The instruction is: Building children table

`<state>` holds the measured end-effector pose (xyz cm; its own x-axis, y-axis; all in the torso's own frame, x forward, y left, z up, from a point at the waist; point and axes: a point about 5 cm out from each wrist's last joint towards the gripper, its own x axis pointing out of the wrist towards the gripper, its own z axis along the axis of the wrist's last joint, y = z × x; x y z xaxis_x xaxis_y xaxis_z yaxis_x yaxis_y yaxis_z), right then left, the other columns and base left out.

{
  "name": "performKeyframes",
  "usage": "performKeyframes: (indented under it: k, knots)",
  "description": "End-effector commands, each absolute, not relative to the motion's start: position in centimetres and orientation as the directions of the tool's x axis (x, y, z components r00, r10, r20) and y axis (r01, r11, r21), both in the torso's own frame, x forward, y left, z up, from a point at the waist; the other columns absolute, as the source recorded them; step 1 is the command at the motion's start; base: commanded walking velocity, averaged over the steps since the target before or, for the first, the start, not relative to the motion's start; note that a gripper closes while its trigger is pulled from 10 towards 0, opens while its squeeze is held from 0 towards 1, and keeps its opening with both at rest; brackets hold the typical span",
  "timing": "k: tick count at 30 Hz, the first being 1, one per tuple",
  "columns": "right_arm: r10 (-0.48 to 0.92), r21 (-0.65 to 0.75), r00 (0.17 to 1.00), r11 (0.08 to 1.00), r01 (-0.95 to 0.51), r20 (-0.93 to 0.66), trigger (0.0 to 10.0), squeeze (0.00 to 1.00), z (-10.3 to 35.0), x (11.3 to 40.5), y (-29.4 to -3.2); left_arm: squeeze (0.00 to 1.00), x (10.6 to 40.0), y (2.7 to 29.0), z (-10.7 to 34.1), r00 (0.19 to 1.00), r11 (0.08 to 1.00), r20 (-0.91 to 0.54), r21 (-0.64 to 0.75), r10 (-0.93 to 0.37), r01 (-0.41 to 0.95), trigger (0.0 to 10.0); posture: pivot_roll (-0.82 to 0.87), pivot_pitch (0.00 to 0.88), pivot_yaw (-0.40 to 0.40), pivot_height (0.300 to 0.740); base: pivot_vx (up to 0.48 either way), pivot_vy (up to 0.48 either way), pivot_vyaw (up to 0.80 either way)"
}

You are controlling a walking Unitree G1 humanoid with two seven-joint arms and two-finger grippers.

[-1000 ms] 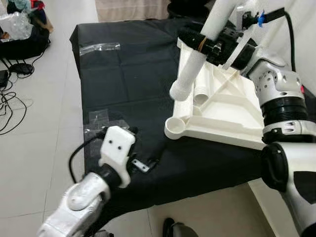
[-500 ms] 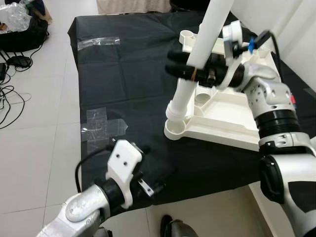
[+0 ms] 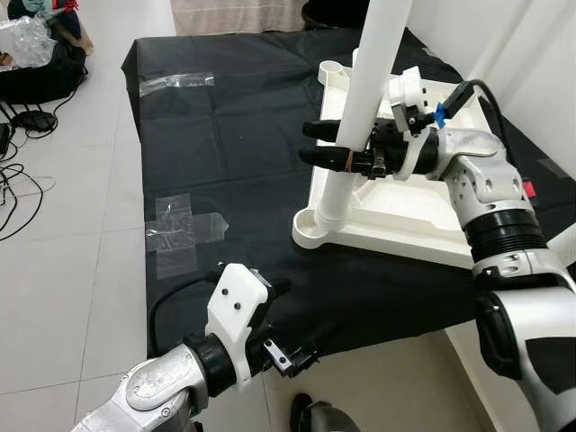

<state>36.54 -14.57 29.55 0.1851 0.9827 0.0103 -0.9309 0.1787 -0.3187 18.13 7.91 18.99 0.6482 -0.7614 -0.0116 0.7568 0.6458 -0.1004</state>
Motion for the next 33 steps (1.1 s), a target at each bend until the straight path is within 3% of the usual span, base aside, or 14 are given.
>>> performKeyframes:
  k: [1, 13, 25, 33]
  knots:
    - [0.985, -0.303, 0.172, 0.164, -0.939, 0.000, 10.0, 0.00, 28.7, 36.5, -14.4, 0.00, 17.8, 7.7, 18.8, 0.636, 0.633, -0.022, -0.122, -0.772, 0.764, 10.0, 0.02, 0.243, -0.114, 0.740, 0.000, 0.000, 0.00]
    - [0.991, -0.261, 0.109, 0.127, -0.957, 0.082, 10.0, 0.00, 29.9, 37.1, -11.9, 0.00, 17.0, 7.5, 18.9, 0.611, 0.609, -0.036, -0.138, -0.791, 0.781, 10.0, 0.03, 0.262, -0.115, 0.740, 0.000, 0.000, 0.00]
    - [0.992, -0.195, 0.070, 0.091, -0.977, 0.109, 10.0, 0.00, 29.7, 37.2, -12.3, 0.00, 17.0, 7.7, 19.3, 0.620, 0.619, -0.038, -0.126, -0.784, 0.775, 10.0, 0.03, 0.266, -0.115, 0.740, 0.000, 0.000, 0.00]
    - [0.983, -0.156, 0.098, 0.123, -0.980, 0.158, 10.0, 0.00, 29.6, 37.8, -12.4, 0.00, 16.7, 7.5, 19.3, 0.620, 0.619, -0.039, -0.132, -0.784, 0.774, 10.0, 0.04, 0.259, -0.119, 0.740, 0.000, 0.000, 0.00]
